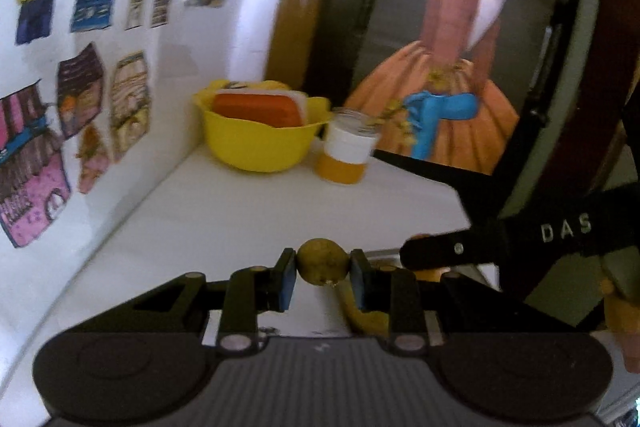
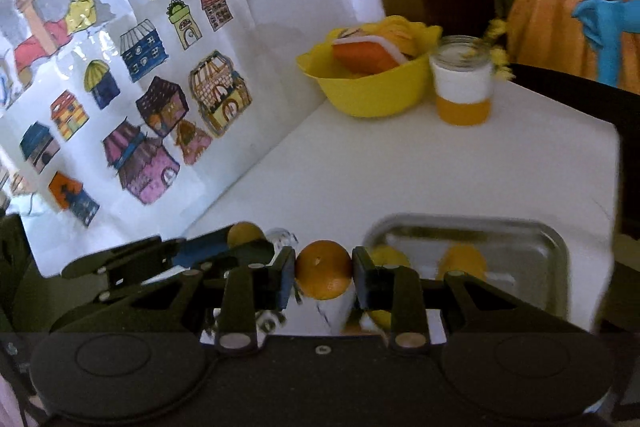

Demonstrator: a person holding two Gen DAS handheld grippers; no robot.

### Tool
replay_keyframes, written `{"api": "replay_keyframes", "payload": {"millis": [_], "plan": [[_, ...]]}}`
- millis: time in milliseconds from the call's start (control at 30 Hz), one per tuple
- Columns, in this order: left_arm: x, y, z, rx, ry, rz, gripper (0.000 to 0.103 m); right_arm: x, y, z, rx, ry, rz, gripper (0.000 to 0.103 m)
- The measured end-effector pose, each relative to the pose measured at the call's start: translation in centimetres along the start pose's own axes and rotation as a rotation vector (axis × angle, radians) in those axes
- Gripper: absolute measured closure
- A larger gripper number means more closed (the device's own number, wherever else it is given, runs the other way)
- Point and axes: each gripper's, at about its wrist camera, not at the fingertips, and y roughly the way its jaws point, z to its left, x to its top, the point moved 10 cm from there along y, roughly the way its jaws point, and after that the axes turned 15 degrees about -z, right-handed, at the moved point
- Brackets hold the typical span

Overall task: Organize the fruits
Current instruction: 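Carry both small fruits onto the metal tray while both tools open to release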

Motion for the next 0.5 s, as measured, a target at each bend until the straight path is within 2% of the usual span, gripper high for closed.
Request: {"api": "replay_keyframes", "payload": {"millis": [300, 500], "plan": [[-1.5, -2.9, -5.9, -0.093, 0.045, 0.012, 0.072, -3.5, -7.4, -1.8, -0.029, 0.02, -0.03, 0.07], [-2.9, -4.1, -8.5, -0.14, 0.072, 0.038, 0.072, -6.5, -10.6, -2.9, -0.041, 0.046, -0.035, 0.07]]}}
